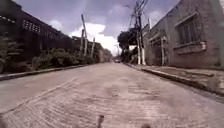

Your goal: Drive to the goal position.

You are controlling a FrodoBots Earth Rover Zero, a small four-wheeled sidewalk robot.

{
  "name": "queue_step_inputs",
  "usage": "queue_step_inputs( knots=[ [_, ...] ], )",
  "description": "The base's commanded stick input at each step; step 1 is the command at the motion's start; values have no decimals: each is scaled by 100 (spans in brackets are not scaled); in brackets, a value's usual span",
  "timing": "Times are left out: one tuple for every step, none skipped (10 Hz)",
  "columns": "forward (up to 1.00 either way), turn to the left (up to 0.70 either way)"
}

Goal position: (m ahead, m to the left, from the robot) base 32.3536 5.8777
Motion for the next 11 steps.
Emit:
queue_step_inputs(
  knots=[
    [85, -17],
    [85, -33],
    [85, -25],
    [85, -2],
    [85, 1],
    [85, 1],
    [85, 1],
    [85, 1],
    [85, 1],
    [85, 1],
    [85, 1]
  ],
)
